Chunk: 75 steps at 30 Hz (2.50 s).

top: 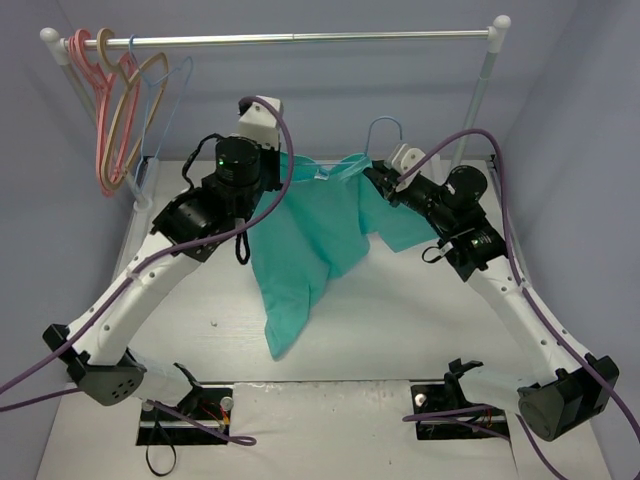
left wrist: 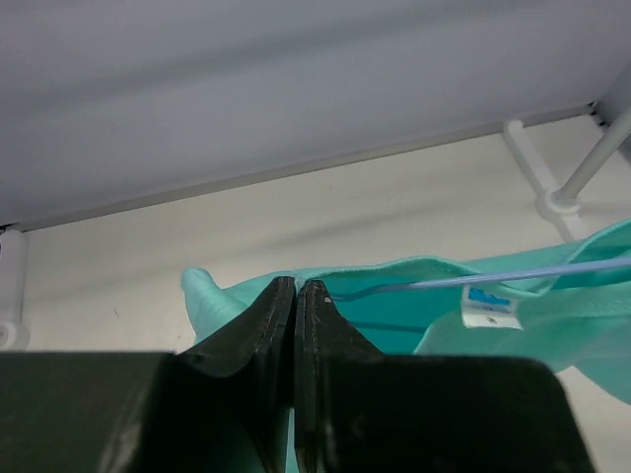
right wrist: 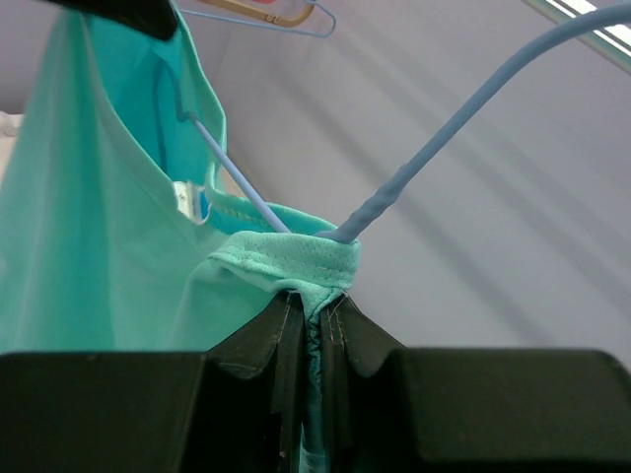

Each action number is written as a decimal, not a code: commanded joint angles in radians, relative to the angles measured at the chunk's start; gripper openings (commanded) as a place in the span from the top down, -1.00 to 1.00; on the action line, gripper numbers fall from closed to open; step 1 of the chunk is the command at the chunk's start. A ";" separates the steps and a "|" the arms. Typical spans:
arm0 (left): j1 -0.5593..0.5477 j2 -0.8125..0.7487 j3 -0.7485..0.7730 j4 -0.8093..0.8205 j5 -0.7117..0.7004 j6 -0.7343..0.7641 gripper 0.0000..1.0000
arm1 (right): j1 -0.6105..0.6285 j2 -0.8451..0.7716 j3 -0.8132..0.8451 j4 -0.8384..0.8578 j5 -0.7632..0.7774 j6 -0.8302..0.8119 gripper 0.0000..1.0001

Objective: Place the t-shirt on the hanger

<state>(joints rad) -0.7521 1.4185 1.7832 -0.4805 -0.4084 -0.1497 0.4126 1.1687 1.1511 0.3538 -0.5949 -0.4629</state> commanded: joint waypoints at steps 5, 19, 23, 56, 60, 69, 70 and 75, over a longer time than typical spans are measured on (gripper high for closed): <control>-0.024 -0.084 -0.031 0.123 0.068 -0.048 0.93 | -0.005 -0.040 -0.059 0.252 0.001 0.062 1.00; -0.044 -0.049 -0.103 0.131 -0.193 -0.024 0.71 | -0.005 -0.037 -0.039 0.277 -0.005 0.058 1.00; -0.044 -0.036 -0.081 0.157 -0.083 -0.025 0.70 | -0.005 -0.034 -0.067 0.318 -0.017 0.099 1.00; -0.046 -0.046 -0.030 0.164 0.336 -0.045 0.40 | 0.028 0.016 -0.073 0.415 -0.054 0.115 1.00; -0.046 -0.058 -0.015 0.148 0.295 0.001 0.30 | 0.026 0.022 -0.074 0.428 -0.065 0.124 1.00; 0.002 -0.006 0.160 0.001 0.403 0.147 0.16 | 0.025 0.016 -0.097 0.421 -0.075 0.129 1.00; 0.044 0.005 0.195 -0.016 0.445 0.147 0.16 | 0.025 0.016 -0.097 0.413 -0.075 0.125 1.00; 0.171 0.062 0.275 -0.086 0.762 0.142 0.16 | 0.025 0.014 -0.097 0.395 -0.095 0.125 1.00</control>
<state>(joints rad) -0.6323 1.4593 2.0018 -0.5381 0.1371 -0.0338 0.4335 1.1961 1.0359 0.6331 -0.6628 -0.3405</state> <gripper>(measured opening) 0.420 0.105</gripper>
